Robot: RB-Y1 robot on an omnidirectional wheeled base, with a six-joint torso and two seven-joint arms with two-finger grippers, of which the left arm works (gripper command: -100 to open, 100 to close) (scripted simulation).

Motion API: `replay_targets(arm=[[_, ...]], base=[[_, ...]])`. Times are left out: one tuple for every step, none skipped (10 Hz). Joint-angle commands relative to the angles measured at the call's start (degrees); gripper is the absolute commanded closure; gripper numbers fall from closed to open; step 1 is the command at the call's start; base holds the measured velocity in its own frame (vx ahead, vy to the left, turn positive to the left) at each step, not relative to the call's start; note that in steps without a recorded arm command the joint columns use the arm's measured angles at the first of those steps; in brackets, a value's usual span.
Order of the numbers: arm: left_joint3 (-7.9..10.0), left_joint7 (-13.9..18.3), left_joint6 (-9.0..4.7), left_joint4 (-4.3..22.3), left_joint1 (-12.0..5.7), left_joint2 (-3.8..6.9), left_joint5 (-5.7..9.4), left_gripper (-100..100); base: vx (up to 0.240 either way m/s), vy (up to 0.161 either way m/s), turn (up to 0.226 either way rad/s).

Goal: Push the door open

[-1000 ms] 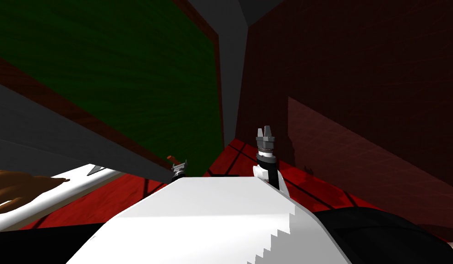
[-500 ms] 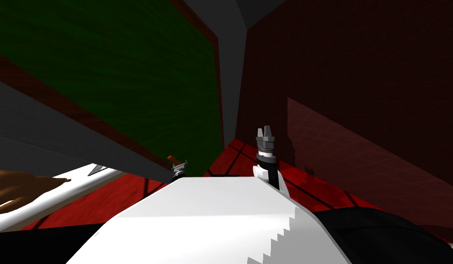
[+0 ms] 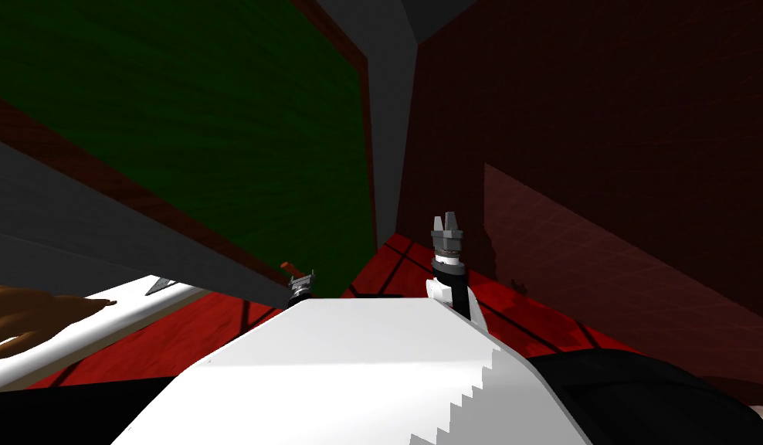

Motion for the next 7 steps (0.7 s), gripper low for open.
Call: replay_targets(arm=[[-1.58,0.51,2.09,1.16,-0.23,0.17,-1.13,100],[-2.04,0.56,3.02,1.43,-0.25,0.4,-1.64,100],[-2.04,0.56,3.02,1.43,-0.25,0.4,-1.64,100],[-2.51,0.61,3.94,1.7,-0.27,0.63,-2.16,100],[-2.51,0.61,3.94,1.7,-0.27,0.63,-2.16,100],[-2.51,0.61,3.94,1.7,-0.27,0.63,-2.16,100],[-3.0,0.66,4.94,1.99,-0.29,0.87,-2.71,100]], base=[[-0.037,-0.08,0.034],[-0.006,-0.081,0.003],[0.005,-0.055,-0.019],[-0.007,-0.047,-0.005],[-0.02,-0.039,0.013],[-0.014,-0.018,-0.005],[-0.006,-0.018,-0.026]])
